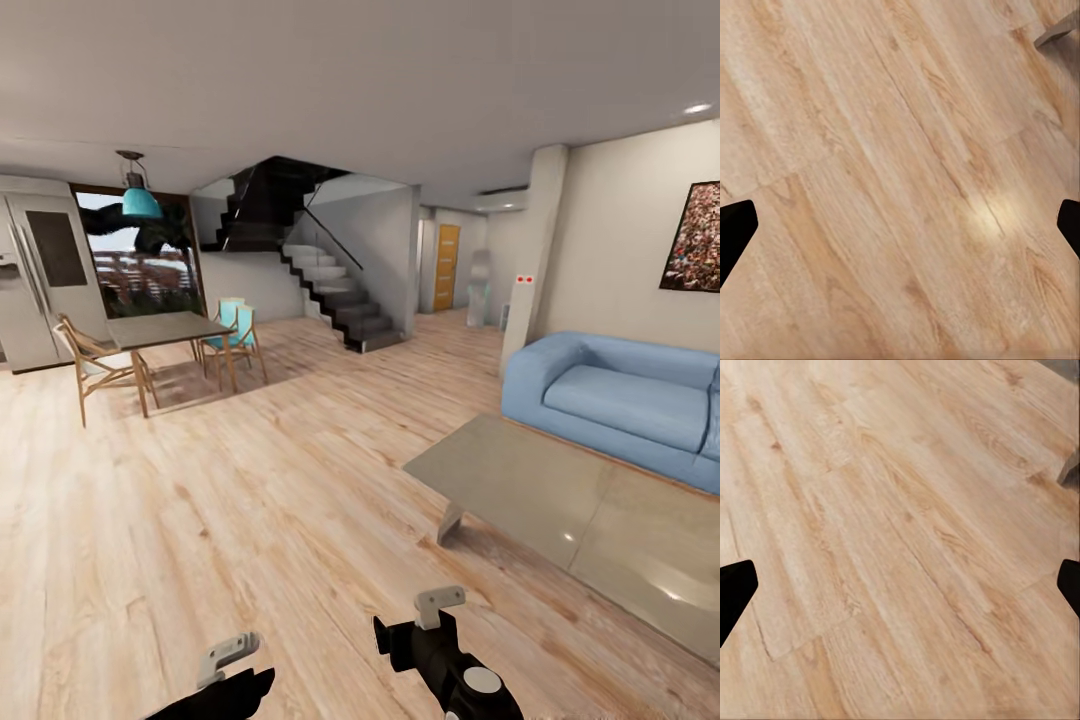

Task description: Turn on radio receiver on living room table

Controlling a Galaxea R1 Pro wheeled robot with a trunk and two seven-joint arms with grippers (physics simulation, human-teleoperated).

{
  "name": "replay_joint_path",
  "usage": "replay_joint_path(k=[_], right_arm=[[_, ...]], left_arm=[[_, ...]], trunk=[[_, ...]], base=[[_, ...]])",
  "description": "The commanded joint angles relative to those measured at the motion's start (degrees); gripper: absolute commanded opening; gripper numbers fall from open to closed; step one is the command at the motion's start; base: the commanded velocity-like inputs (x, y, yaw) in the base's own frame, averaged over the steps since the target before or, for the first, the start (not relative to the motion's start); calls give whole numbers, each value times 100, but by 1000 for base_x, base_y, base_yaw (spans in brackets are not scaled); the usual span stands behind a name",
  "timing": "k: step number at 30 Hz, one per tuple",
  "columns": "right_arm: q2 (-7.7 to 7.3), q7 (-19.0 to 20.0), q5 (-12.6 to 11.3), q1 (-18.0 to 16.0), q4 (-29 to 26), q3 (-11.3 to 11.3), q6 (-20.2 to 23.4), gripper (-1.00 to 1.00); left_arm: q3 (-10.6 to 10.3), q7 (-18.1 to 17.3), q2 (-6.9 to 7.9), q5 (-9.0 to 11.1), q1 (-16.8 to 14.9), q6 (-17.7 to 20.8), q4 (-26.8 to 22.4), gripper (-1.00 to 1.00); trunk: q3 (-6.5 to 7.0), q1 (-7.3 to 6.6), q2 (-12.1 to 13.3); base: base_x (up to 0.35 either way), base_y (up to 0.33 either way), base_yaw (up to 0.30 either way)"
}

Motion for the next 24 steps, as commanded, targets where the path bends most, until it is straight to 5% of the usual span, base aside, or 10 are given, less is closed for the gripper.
replay_joint_path(k=[1,24], right_arm=[[0,1,1,0,-1,1,0,100],[0,1,-6,0,0,2,0,100]], left_arm=[[0,0,0,1,0,0,-1,100],[0,0,0,1,0,0,-3,100]], trunk=[[6,0,0],[140,0,0]], base=[[0,0,-277],[0,0,-277]])
